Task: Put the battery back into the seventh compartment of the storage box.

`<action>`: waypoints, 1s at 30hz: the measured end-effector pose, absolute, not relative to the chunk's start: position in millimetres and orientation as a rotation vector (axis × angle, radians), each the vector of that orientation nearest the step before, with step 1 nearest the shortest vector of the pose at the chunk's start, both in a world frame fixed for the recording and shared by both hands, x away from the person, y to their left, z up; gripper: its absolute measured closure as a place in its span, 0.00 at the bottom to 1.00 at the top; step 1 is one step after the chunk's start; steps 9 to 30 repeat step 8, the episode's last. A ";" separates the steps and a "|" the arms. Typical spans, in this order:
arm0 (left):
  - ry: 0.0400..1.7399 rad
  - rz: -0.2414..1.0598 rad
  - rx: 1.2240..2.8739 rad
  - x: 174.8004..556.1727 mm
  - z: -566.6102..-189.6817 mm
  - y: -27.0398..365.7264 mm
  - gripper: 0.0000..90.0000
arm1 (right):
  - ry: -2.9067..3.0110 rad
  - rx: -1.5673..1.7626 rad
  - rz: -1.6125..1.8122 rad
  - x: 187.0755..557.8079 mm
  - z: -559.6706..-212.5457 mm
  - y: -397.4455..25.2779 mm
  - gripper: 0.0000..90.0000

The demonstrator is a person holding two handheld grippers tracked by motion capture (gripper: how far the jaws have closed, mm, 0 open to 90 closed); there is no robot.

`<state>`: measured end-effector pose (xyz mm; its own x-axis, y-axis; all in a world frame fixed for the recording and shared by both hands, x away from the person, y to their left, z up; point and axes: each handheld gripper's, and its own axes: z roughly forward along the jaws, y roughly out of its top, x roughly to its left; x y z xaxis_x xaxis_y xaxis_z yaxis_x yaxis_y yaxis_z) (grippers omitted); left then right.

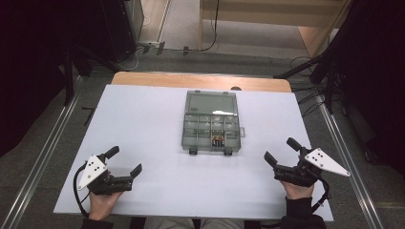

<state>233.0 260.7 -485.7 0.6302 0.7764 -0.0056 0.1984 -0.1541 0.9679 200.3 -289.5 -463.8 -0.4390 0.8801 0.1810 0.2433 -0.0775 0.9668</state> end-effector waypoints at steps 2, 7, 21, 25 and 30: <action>0.808 0.617 1.687 233.3 -485.8 260.6 0.00 | 1.676 1.218 1.549 200.7 -464.8 -288.9 0.01; 0.809 0.619 1.687 233.5 -485.7 260.5 0.00 | 1.695 1.202 1.529 201.1 -465.0 -285.6 0.01; 0.810 0.620 1.687 233.5 -485.7 260.5 0.00 | 1.694 1.198 1.528 201.2 -464.9 -285.6 0.01; 0.810 0.620 1.687 233.5 -485.7 260.5 0.00 | 1.694 1.198 1.528 201.2 -464.9 -285.6 0.01; 0.810 0.620 1.687 233.5 -485.7 260.5 0.00 | 1.694 1.198 1.528 201.2 -464.9 -285.6 0.01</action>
